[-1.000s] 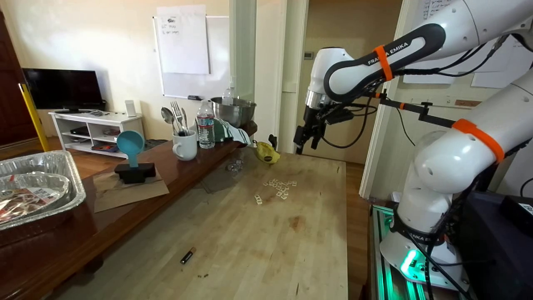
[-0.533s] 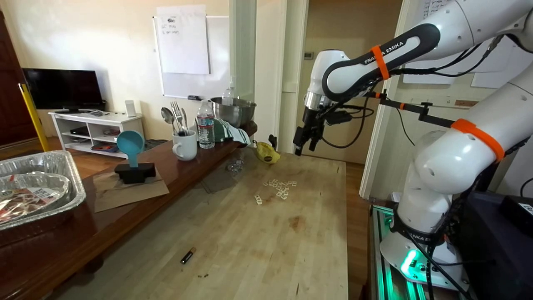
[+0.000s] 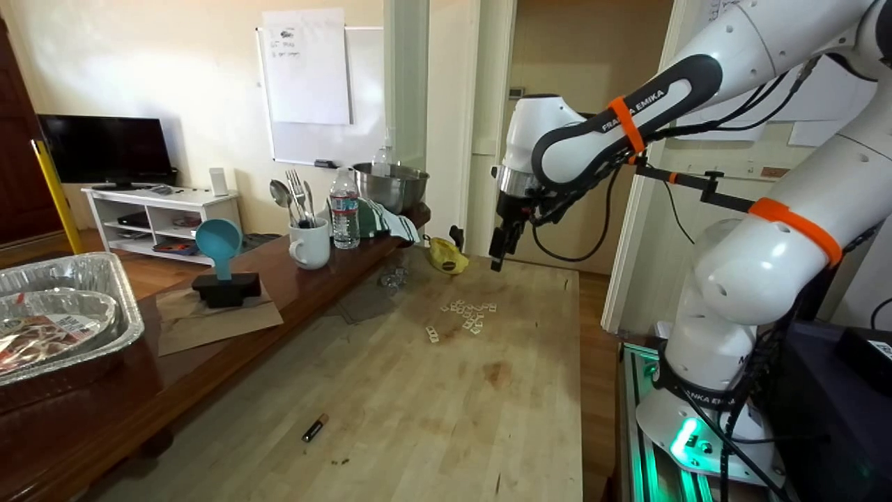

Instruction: Move two letter tiles to the left.

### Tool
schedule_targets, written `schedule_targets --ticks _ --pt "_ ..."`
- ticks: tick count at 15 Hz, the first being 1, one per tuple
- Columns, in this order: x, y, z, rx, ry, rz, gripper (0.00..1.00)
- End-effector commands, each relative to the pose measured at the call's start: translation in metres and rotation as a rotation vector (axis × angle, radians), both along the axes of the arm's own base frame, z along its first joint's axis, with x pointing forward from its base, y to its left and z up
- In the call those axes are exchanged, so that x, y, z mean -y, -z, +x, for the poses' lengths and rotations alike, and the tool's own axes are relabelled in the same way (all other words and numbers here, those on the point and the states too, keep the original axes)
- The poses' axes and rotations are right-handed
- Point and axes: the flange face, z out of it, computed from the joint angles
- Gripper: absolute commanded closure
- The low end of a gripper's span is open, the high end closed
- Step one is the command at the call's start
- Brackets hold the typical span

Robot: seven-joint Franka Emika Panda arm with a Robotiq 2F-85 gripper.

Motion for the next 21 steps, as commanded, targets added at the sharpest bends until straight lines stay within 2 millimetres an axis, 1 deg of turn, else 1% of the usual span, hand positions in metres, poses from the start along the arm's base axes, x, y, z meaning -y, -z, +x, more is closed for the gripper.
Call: schedule_targets --ticks 1,3,5,8,10,11,12,16,17,20,21 --pt "0.014 0.024 0.020 0.071 -0.154 -0.013 0.00" --pt "0.028 0.034 0.027 0.147 -0.165 0.038 0.00" --pt "0.038 0.048 0.030 0.190 -0.176 0.090 0.00" --pt "0.044 0.064 0.031 0.199 -0.192 0.229 0.00" --pt "0.048 0.073 0.034 0.183 -0.198 0.283 0.00" --pt "0.046 0.066 0.027 0.199 -0.185 0.235 0.00" --pt "0.047 0.068 0.027 0.196 -0.189 0.239 0.00" --pt "0.046 0.067 0.028 0.198 -0.192 0.238 0.00" --pt "0.042 0.064 0.030 0.201 -0.236 0.218 0.00" --pt "0.045 0.075 0.034 0.184 -0.271 0.137 0.00" --pt "0.047 0.077 0.037 0.182 -0.280 0.125 0.05"
